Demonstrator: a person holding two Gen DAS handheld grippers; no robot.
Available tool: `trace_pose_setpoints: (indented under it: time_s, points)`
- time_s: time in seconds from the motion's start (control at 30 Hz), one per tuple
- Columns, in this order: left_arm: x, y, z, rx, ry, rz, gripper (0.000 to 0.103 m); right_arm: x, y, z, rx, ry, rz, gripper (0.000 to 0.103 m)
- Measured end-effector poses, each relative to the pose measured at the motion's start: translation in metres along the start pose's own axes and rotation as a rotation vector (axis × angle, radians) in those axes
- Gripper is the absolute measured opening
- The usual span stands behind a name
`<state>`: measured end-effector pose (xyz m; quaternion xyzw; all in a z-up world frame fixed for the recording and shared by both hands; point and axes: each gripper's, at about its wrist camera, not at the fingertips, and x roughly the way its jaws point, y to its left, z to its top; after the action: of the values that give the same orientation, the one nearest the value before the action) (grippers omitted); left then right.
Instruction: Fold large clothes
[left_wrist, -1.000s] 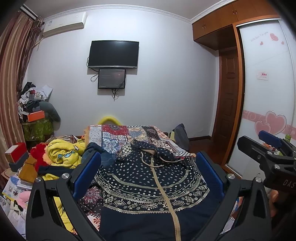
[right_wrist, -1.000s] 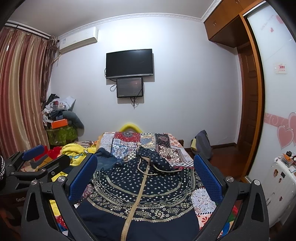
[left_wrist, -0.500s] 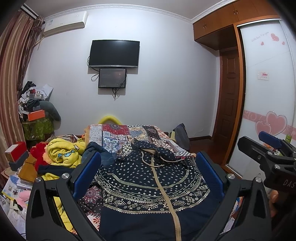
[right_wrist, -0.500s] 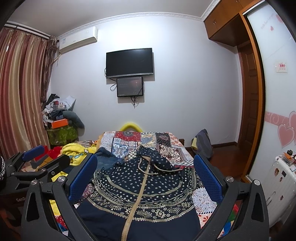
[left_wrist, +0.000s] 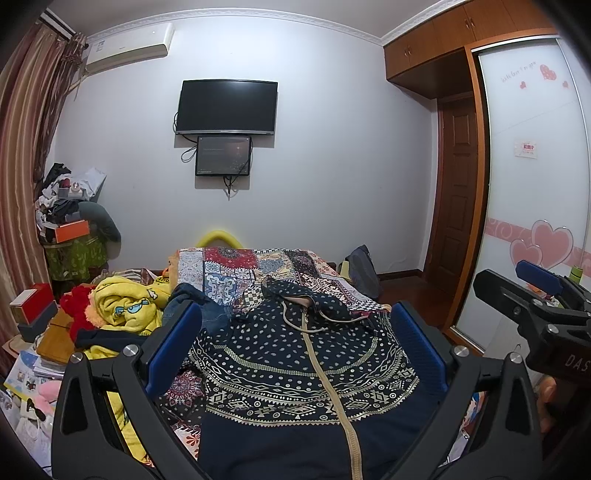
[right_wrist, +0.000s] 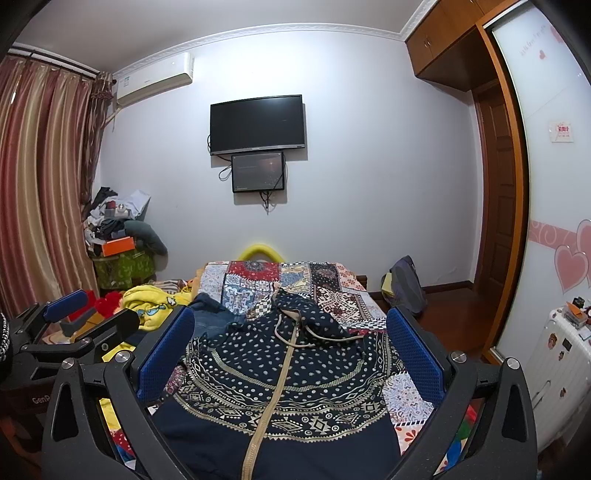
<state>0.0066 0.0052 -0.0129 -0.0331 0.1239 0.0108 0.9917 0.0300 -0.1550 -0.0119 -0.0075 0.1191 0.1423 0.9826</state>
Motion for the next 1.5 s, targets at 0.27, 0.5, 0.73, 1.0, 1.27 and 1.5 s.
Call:
trace_pose_setpoints:
  time_s: [0.27,0.5,0.73,1.0,1.27,1.5]
  points:
    - [0.001,0.000,0.001,0.001,0.000,-0.001,0.103,0.000,-0.001,0.000,0.002,0.002,0.000,0.103]
    - [0.002,-0.001,0.002,-0.001,0.003,-0.005,0.103,0.001,-0.001,0.000,0.003,0.002,0.002,0.103]
    - [0.004,-0.001,0.002,-0.001,0.005,-0.008,0.103,0.006,-0.002,0.000,0.001,0.013,-0.001,0.103]
    - [0.018,0.007,0.002,-0.006,0.018,0.002,0.103,0.020,0.001,0.003,0.002,0.030,-0.002,0.103]
    - [0.046,0.044,0.012,-0.066,0.033,0.022,0.103,0.054,0.003,0.005,-0.009,0.058,0.013,0.103]
    - [0.088,0.109,0.023,-0.116,0.052,0.156,0.103,0.101,0.003,0.011,-0.027,0.085,0.013,0.103]
